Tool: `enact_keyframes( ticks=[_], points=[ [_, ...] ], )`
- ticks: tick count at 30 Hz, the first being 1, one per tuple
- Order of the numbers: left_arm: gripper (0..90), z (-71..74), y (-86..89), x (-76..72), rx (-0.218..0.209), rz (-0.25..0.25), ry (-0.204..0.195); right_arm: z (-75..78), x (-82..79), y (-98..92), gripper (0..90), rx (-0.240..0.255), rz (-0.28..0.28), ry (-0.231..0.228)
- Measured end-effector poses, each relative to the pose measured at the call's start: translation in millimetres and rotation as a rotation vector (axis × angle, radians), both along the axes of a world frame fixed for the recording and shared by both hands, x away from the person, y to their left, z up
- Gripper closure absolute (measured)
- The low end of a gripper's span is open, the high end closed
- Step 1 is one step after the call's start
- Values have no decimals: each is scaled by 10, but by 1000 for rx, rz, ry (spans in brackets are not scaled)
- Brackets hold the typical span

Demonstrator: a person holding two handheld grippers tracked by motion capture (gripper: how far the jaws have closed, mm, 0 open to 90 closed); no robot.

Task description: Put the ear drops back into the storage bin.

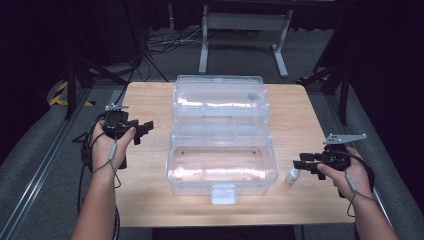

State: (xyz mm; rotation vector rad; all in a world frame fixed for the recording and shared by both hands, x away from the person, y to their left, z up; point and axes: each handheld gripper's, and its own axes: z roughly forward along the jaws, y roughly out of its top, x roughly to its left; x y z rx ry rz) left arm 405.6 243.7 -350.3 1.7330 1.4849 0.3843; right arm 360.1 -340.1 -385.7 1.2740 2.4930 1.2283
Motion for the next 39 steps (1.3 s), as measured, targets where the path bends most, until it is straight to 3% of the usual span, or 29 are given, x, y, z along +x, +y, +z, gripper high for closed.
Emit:
enact_keyframes(
  ticks=[8, 16, 20, 26, 30, 32, 39],
  points=[
    [395, -25, 20, -24, 2, 6, 10, -94, 21, 44, 482, -70, 25, 32],
    [394, -47, 95, -107, 11, 24, 17, -76, 78, 66, 475, -152, 63, 44],
    [394, -68, 143, -162, 13, 36, 24, -61, 123, 70, 465, -167, 76, 39],
    [393, -103, 189, -214, 18, 50, 35, -38, 181, 131, 435, -221, 136, 26],
    [393, -111, 210, -254, 26, 57, 39, 0, 230, 207, 413, -296, 215, 4],
    [393, -116, 212, -261, 29, 56, 38, 5, 233, 221, 407, -301, 226, 10],
    [384, -166, 199, -299, 49, 47, 49, 23, 293, 317, 380, -387, 347, 1]
  ],
)
